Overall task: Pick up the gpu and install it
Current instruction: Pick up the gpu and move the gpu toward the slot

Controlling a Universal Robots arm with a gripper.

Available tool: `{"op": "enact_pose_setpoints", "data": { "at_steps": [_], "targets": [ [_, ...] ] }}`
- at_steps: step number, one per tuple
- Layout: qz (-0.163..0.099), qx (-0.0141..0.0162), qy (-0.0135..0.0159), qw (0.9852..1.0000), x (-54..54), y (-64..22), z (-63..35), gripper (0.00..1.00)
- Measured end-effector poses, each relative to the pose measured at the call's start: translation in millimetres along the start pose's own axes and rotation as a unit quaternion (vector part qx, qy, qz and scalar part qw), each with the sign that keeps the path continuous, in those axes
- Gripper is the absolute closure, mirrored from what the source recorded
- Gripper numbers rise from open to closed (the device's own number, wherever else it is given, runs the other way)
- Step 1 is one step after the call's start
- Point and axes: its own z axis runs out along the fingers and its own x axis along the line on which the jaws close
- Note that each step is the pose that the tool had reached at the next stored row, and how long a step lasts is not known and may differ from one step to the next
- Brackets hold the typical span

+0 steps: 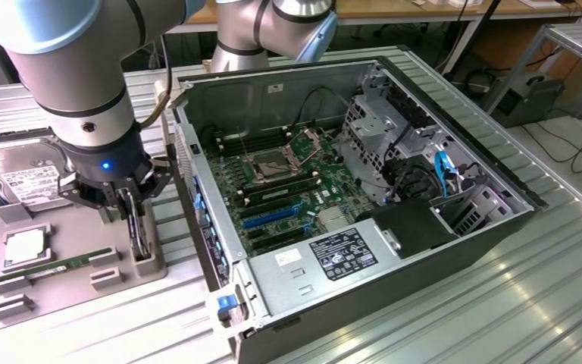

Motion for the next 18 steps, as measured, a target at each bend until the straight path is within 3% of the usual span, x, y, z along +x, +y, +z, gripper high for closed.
{"op": "enact_pose_setpoints", "data": {
  "at_steps": [18],
  "targets": [
    [-0.025,-0.0005,0.0034,0.9997,-1.3,0.0,0.5,0.74]
  ]
}}
